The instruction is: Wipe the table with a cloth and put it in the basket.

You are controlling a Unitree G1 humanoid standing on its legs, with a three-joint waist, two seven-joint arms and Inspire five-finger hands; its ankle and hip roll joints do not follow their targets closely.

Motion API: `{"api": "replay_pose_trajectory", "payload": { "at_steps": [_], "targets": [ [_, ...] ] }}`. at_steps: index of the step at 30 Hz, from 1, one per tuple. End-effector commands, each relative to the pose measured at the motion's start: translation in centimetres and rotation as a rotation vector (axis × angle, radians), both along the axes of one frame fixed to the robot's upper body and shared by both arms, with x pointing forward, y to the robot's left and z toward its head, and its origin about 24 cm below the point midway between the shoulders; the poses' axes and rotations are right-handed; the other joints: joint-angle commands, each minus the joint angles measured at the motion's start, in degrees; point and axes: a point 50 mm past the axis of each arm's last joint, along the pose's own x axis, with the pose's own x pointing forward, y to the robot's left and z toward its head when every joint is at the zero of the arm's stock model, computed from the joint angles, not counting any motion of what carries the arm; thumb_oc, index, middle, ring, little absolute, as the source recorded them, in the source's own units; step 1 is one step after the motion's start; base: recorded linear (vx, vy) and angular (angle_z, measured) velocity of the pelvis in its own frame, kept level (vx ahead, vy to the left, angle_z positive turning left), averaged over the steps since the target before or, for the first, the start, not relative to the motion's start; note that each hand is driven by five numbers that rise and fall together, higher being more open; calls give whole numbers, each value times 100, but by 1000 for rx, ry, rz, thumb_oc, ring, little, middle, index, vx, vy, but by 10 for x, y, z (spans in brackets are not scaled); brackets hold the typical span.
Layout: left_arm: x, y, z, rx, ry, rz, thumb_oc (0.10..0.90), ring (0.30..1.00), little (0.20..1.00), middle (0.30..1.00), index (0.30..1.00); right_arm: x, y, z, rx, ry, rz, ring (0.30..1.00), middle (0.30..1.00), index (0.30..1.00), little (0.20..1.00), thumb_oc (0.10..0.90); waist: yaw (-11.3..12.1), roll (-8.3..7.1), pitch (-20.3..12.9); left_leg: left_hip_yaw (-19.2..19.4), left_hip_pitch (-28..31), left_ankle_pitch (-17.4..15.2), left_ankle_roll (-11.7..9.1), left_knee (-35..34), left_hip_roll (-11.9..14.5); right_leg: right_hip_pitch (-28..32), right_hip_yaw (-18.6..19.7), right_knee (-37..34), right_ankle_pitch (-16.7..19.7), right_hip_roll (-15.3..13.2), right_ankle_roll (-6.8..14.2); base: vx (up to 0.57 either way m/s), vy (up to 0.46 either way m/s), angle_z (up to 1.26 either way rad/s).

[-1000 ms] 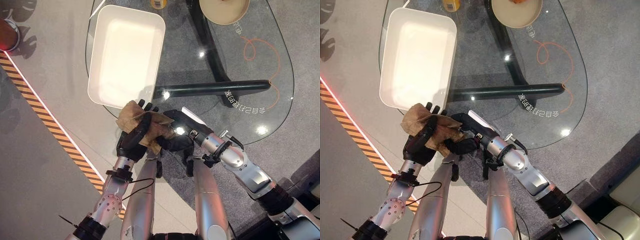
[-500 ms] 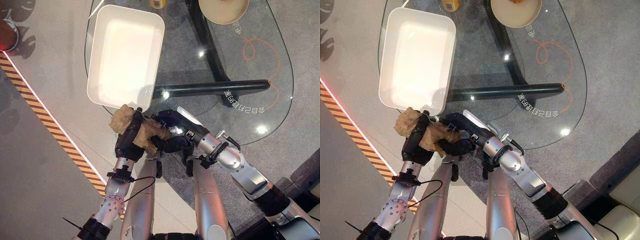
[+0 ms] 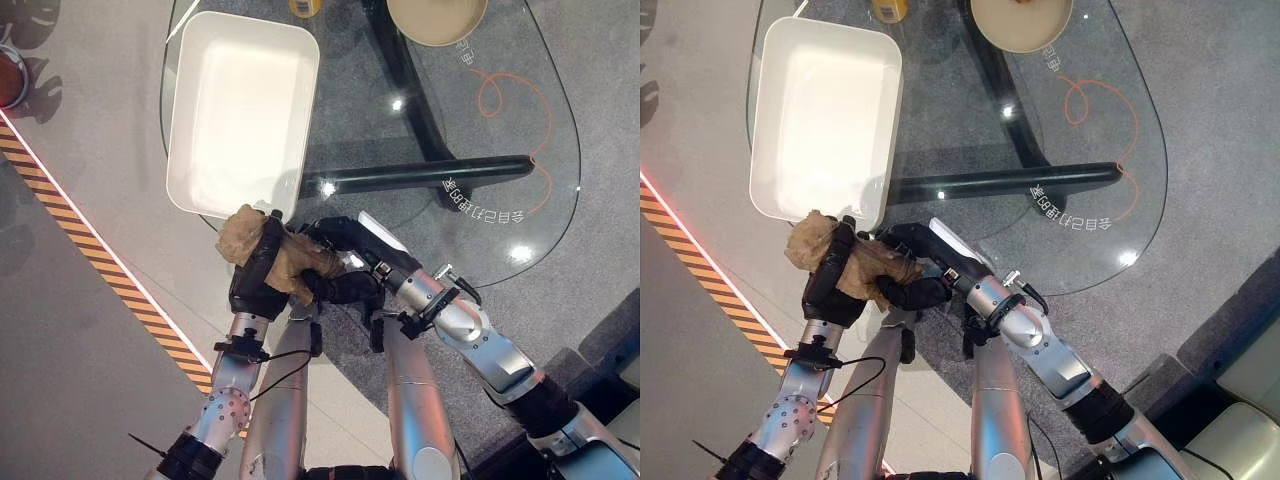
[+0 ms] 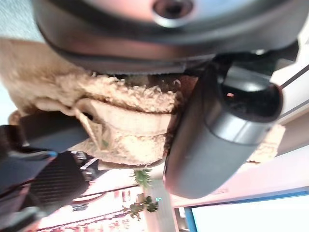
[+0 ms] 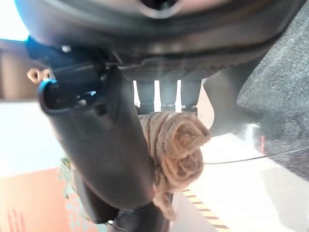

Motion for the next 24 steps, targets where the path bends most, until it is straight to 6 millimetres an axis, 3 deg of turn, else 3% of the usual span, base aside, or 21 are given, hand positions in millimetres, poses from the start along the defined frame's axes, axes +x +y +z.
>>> {"api": "replay_pose_trajectory", "payload": {
  "at_steps": [1, 18, 24],
  "targets": [
    [-15, -4, 55, -87, -389, -19, 100, 300, 200, 300, 300, -10, -14, 43, 275, -168, -43, 900, 900, 900, 900, 800, 47, 45, -151, 13, 96, -735, 385, 638, -92, 82, 72, -1037, 1048, 360, 64, 0, 0, 0],
    [-16, 2, 51, -78, -386, 6, 100, 300, 200, 300, 300, -13, -32, 47, 419, -186, -114, 900, 900, 900, 900, 800, 13, 7, -151, 32, 90, -752, 380, 620, -60, 102, 48, -1101, 1070, 347, 67, 0, 0, 0],
    [-16, 8, 52, -70, -396, 52, 100, 300, 200, 300, 300, -14, -40, 51, 562, -177, -126, 900, 900, 900, 900, 800, 5, -1, -151, 55, 130, -767, 382, 617, -44, 139, 48, -1096, 1051, 353, 59, 0, 0, 0]
  ]
}}
